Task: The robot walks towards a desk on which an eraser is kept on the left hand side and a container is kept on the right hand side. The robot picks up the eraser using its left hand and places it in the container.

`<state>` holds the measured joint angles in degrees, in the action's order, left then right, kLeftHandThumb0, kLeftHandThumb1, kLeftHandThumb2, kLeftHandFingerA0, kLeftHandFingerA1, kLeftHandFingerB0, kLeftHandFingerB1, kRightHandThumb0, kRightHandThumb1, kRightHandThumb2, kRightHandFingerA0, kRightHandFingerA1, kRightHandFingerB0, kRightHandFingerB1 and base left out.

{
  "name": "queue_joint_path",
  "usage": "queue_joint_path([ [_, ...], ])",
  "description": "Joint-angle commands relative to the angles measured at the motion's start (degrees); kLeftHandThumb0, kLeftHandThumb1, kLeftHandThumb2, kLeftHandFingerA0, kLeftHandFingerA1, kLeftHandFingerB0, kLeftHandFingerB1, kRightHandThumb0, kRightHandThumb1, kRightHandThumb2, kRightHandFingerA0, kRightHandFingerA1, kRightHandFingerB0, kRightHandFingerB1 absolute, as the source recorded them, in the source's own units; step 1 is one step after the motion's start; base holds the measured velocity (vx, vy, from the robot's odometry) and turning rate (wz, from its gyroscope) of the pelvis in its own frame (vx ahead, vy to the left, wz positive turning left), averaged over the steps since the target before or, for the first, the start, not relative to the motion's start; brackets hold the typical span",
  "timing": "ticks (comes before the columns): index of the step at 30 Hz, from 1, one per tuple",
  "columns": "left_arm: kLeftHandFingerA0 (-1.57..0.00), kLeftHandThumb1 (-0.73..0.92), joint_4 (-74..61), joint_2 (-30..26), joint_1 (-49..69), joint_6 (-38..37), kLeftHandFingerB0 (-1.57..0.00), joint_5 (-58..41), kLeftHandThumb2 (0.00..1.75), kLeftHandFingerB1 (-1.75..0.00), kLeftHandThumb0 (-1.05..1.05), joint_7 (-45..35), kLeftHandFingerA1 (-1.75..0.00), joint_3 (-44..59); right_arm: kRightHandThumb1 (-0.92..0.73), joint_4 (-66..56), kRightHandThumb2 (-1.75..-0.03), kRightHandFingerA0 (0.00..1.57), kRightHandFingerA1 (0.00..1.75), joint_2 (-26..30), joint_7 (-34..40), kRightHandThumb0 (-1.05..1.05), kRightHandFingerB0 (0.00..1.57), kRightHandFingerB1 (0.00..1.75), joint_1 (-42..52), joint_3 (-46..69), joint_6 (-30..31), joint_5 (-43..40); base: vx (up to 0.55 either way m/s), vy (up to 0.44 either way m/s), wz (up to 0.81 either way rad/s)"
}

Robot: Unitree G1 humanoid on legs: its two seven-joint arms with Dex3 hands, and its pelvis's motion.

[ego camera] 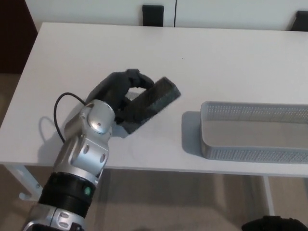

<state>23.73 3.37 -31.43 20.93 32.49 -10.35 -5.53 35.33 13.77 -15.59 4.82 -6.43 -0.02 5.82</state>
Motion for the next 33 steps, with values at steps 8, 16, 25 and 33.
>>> queue_joint_path([
  [8,-1.11,0.8,-11.7,-0.5,2.5,-7.3,-0.85,-0.4,0.65,-0.58,-0.31,7.2,-1.13,-7.8,-0.47,-1.7,-0.53,0.73,0.53,0.3,0.1,-0.25,0.64,0.5,0.9,0.3,2.4,0.3,0.0,0.0,0.0],
  [16,-1.01,0.79,-19.1,-0.8,0.4,-5.9,-0.86,4.2,0.65,-0.7,-0.28,6.2,-1.31,-19.3,-0.46,-1.7,-0.52,0.73,0.52,0.2,-0.8,-0.29,0.65,0.49,0.7,0.4,1.3,0.0,0.0,0.0,0.0],
  [25,-0.83,0.77,-13.9,2.7,-5.3,-5.5,-0.77,8.3,0.64,-0.82,-0.27,9.7,-1.71,-28.9,-0.32,-1.7,-0.73,0.71,0.67,0.1,-0.5,-0.35,0.54,0.59,0.3,-0.1,2.0,0.8,0.0,0.0,0.0],
  [33,-0.87,0.71,-5.7,4.5,-9.3,-7.5,-0.82,8.5,0.64,-0.61,-0.26,12.3,-1.63,-30.8,-0.32,-3.1,-0.73,0.67,0.66,0.2,-1.3,-0.33,0.54,0.6,0.3,-0.5,3.2,0.5,0.0,0.0,0.0],
])
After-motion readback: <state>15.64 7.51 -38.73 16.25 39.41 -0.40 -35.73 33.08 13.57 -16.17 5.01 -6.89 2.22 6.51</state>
